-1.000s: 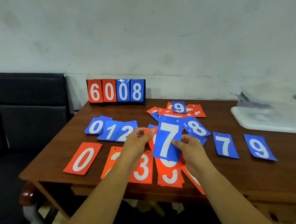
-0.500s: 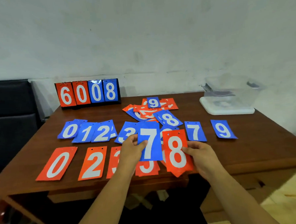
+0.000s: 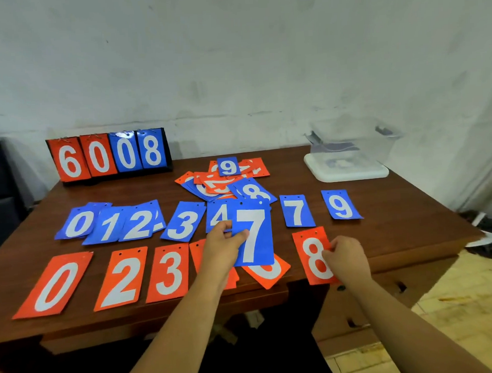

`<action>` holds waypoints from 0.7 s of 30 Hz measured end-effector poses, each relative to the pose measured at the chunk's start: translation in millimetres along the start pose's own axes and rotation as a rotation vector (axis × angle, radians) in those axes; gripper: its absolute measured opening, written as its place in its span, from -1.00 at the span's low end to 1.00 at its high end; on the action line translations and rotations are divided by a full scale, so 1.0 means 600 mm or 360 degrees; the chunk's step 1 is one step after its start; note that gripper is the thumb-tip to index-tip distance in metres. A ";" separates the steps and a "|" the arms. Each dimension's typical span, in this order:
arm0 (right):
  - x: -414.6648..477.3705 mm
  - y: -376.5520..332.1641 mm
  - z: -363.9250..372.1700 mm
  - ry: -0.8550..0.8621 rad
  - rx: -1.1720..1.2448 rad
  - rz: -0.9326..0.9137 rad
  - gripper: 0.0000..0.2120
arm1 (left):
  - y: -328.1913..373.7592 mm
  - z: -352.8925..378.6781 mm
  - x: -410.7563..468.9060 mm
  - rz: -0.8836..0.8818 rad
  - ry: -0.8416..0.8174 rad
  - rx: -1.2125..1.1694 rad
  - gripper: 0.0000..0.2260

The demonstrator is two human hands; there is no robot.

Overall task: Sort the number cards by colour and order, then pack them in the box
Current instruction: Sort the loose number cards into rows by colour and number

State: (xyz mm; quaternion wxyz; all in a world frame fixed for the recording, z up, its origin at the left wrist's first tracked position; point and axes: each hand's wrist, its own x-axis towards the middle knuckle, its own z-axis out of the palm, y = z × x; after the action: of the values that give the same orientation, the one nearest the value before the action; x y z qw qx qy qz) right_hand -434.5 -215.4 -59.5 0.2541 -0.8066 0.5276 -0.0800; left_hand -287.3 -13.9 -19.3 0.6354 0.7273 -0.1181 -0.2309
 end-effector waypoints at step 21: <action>0.039 -0.055 -0.059 -0.0284 0.1094 -0.0100 -0.69 | -0.021 0.115 -0.002 0.0384 -0.0302 0.1059 -0.59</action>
State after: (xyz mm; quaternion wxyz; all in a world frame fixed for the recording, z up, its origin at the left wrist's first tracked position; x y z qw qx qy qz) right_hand -411.5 -237.6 -16.2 0.5533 -0.6935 0.4205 -0.1899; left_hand -323.3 -71.5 -37.4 0.3730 0.8504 -0.3300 -0.1697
